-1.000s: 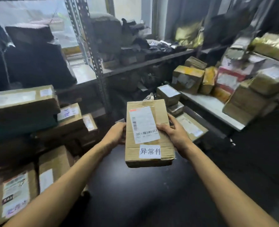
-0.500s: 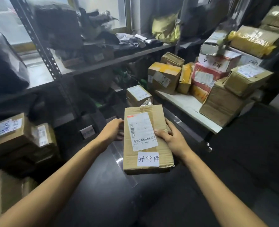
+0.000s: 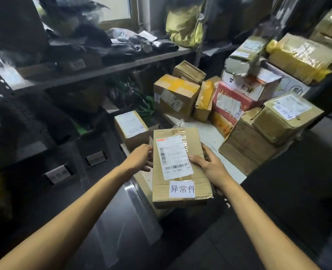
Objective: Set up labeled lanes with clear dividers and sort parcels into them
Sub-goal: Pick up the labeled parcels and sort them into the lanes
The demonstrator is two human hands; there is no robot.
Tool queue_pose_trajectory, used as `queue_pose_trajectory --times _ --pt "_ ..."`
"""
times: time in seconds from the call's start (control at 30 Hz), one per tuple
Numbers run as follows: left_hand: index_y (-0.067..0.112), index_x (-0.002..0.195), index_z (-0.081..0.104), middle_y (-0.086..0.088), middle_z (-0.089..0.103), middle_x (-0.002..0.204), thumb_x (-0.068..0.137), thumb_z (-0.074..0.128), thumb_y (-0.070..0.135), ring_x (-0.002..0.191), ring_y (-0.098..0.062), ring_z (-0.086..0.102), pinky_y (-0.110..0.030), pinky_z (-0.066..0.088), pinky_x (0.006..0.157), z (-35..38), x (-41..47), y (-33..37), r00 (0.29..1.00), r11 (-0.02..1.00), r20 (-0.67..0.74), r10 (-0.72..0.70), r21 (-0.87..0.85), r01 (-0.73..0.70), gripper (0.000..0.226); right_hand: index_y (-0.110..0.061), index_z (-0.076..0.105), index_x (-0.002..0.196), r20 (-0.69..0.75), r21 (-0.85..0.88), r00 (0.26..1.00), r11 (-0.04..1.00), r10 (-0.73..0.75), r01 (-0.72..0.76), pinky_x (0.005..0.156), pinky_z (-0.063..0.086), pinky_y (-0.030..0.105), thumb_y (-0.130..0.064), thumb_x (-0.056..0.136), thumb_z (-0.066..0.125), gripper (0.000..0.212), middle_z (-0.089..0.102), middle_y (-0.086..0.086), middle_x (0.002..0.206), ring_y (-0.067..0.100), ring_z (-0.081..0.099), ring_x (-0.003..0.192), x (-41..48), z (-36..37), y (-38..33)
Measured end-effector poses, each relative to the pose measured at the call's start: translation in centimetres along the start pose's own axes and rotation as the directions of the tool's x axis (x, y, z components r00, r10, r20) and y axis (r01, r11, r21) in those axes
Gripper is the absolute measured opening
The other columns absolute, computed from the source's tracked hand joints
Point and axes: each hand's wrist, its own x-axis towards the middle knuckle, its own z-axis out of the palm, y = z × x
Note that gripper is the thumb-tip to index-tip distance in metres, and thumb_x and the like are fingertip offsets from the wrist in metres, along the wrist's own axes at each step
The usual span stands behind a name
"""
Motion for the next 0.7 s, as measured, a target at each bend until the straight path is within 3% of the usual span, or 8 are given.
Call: queue_pose_trajectory --times 0.1,0.23,0.33,0.5,0.57,0.7 --pt "0.025 0.067 0.061 0.009 0.060 0.055 0.092 0.035 0.031 0.047 -0.007 0.055 -0.025 0.046 0.057 1.6 2.7 0.6 0.996 0.999 -0.072 -0.050 0.014 0.051 0.036 -0.046 0.052 0.130 0.043 0.001 0.999 0.999 0.034 -0.034 0.064 0.055 0.017 -0.026 0.087 0.076 0.053 0.072 -0.009 0.112 0.007 0.072 0.092 3.4 -2.0 0.6" --pt "0.016 0.077 0.062 0.003 0.063 0.062 0.098 0.033 0.031 0.053 -0.010 0.061 -0.027 0.051 0.061 3.5 5.6 0.6 0.969 0.987 -0.190 -0.159 -0.041 0.154 0.038 -0.047 0.052 0.127 0.184 -0.052 0.981 0.997 0.063 -0.054 0.057 0.050 0.011 -0.025 0.088 0.074 0.050 0.071 -0.007 0.107 0.004 0.071 0.083 8.7 -4.7 0.8" --pt "0.015 0.079 0.062 -0.001 0.067 0.069 0.097 0.035 0.030 0.060 -0.014 0.065 -0.030 0.054 0.065 5.2 7.7 0.8 0.937 0.975 -0.270 -0.220 -0.084 0.205 0.036 -0.044 0.049 0.130 0.279 -0.087 0.955 0.993 0.102 -0.081 0.057 0.051 0.011 -0.024 0.089 0.073 0.051 0.068 -0.003 0.111 0.016 0.068 0.097 12.2 -6.5 1.0" --pt "0.017 0.083 0.066 0.002 0.069 0.069 0.096 0.035 0.026 0.062 -0.014 0.067 -0.028 0.055 0.060 7.7 10.7 1.7 0.881 0.936 -0.336 -0.334 -0.232 0.266 0.036 -0.047 0.046 0.133 0.374 -0.172 0.913 0.980 0.161 -0.102 0.063 0.056 0.021 -0.024 0.092 0.069 0.053 0.072 -0.002 0.104 0.015 0.074 0.084 16.7 -8.9 1.5" --pt "0.016 0.090 0.062 0.003 0.065 0.070 0.099 0.034 0.027 0.056 -0.009 0.063 -0.022 0.050 0.050 8.4 11.7 2.0 0.864 0.936 -0.370 -0.342 -0.211 0.280 0.031 -0.046 0.042 0.138 0.386 -0.197 0.901 0.972 0.196 -0.128 0.068 0.059 0.030 -0.024 0.093 0.067 0.056 0.073 0.005 0.107 0.019 0.075 0.084 18.5 -9.2 1.5" --pt "0.007 0.110 0.055 -0.002 0.059 0.082 0.099 0.042 0.025 0.062 -0.011 0.059 -0.021 0.047 0.042 8.4 14.2 2.1 0.816 0.934 -0.460 -0.349 -0.102 0.342 0.024 -0.042 0.042 0.141 0.381 -0.226 0.901 0.966 0.207 -0.127 0.074 0.059 0.031 -0.023 0.095 0.063 0.054 0.071 -0.002 0.114 0.017 0.074 0.091 21.3 -8.4 1.7"
